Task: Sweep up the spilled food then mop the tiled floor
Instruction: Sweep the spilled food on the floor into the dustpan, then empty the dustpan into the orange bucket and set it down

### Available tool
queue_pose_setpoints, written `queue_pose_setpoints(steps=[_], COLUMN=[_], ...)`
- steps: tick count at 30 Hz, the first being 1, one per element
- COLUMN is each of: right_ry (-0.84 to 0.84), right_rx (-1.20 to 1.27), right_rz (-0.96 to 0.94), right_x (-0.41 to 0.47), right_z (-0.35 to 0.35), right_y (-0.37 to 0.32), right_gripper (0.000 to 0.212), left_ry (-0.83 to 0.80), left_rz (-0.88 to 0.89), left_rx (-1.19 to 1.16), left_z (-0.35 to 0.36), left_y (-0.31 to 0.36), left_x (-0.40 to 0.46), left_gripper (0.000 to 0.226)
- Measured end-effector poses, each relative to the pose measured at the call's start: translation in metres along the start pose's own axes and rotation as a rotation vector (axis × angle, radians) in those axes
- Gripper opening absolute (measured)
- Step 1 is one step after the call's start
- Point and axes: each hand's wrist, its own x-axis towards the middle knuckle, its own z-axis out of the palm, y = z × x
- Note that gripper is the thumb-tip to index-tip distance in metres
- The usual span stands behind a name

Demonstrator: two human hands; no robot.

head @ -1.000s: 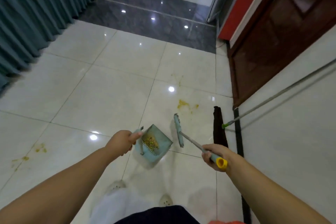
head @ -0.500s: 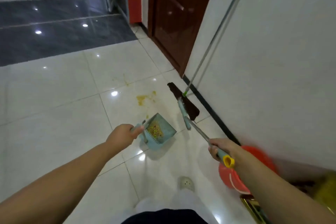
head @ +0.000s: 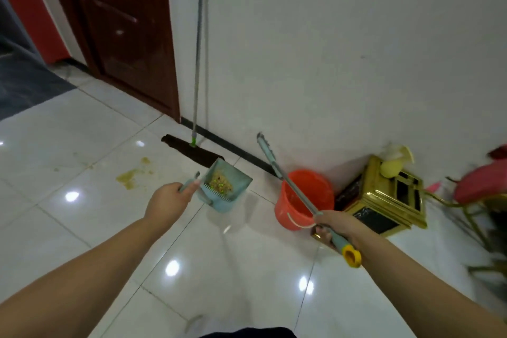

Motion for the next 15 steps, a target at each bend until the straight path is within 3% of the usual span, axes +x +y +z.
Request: queue_pose_setpoints(steps=[8, 15], right_ry=[0.065, 0.033], right_rx=[0.148, 0.343], right_rz=[-0.066, -0.117], right_x=[-0.057, -0.088], right_z=[-0.073, -0.122], right_y=[0.042, 0.079], right_gripper=[0.009, 0.006], left_ry=[-0.028, -0.113], left_rz=[0.34, 0.479], left_rx=[0.179, 0.447], left_z=[0.048, 0.094], left_y=[0.06, 0.128], left_x=[-0.032, -0.067], left_gripper=[0.07, 0.051])
